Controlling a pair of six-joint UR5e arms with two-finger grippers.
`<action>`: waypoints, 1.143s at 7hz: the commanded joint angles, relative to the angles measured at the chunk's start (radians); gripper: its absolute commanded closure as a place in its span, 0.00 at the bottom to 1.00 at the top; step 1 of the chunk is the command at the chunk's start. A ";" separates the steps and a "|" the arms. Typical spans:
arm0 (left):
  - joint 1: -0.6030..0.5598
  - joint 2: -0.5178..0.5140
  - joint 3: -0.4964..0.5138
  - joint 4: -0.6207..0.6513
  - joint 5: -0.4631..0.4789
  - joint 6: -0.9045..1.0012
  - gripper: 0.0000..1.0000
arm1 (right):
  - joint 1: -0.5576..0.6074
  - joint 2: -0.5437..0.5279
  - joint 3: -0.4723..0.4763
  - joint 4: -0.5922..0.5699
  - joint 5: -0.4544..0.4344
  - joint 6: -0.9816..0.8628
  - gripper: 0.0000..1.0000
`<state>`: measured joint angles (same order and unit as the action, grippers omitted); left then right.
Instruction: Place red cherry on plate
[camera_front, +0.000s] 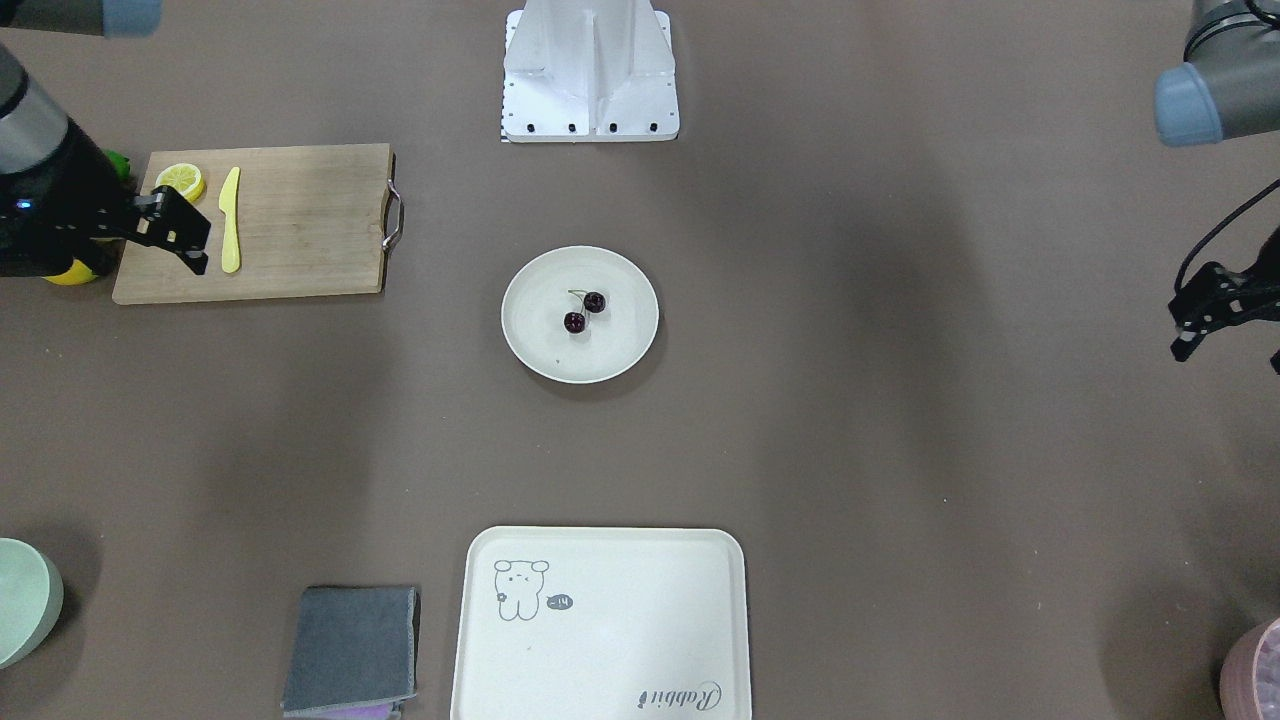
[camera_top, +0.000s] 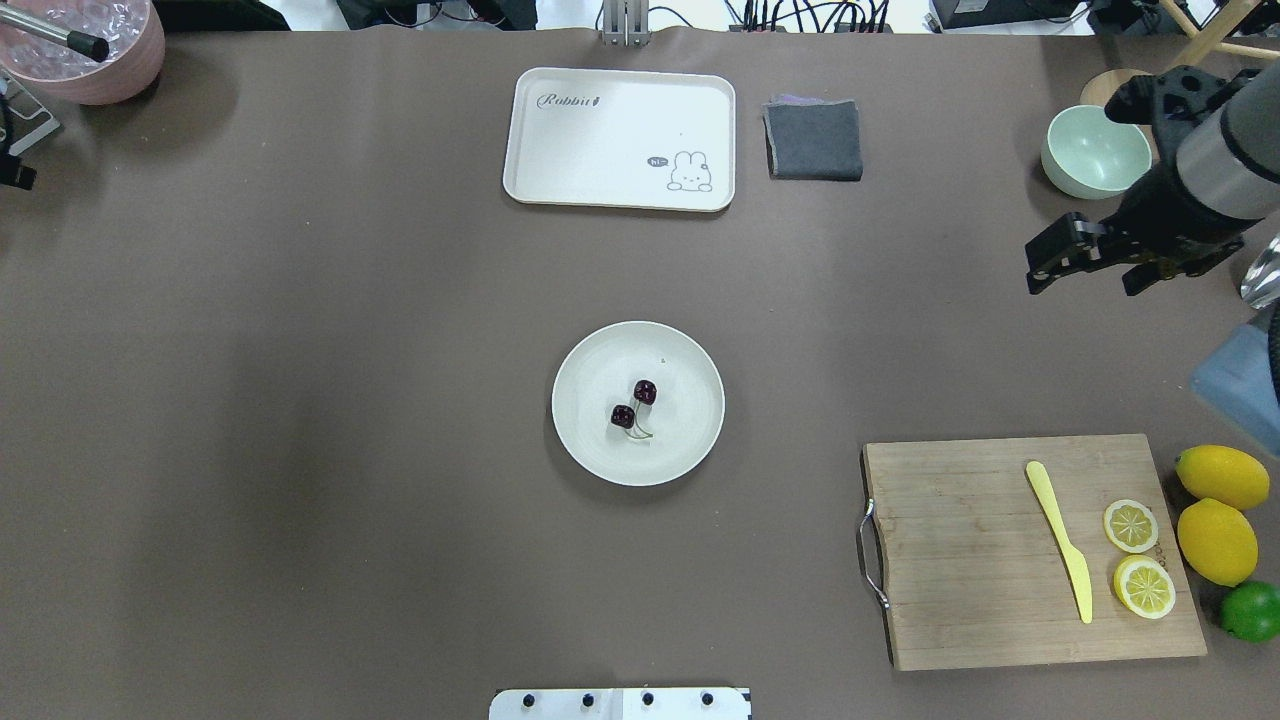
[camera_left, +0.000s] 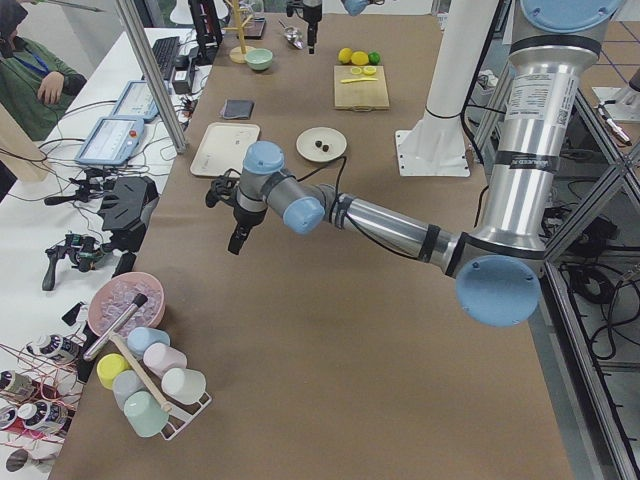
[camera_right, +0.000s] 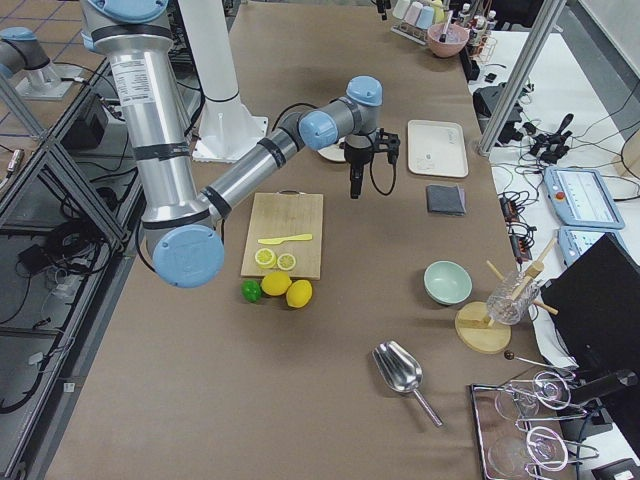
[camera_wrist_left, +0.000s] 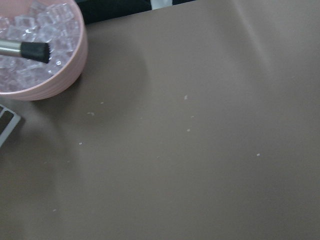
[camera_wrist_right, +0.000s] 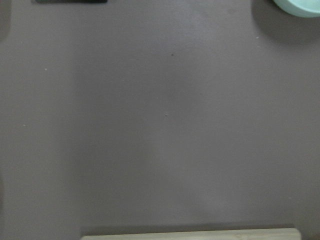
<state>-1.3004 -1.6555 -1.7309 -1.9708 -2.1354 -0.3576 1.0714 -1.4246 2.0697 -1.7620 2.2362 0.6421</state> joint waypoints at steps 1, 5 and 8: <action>-0.068 0.052 0.034 -0.002 -0.059 0.060 0.02 | 0.207 -0.132 -0.058 0.007 0.066 -0.384 0.00; -0.178 0.149 0.033 0.000 -0.211 0.084 0.02 | 0.533 -0.157 -0.408 0.009 0.138 -0.942 0.00; -0.267 0.166 0.031 0.044 -0.231 0.183 0.02 | 0.596 -0.204 -0.451 0.053 0.140 -0.980 0.00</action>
<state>-1.5376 -1.4985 -1.6953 -1.9416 -2.3539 -0.1895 1.6478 -1.6025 1.6254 -1.7417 2.3755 -0.3308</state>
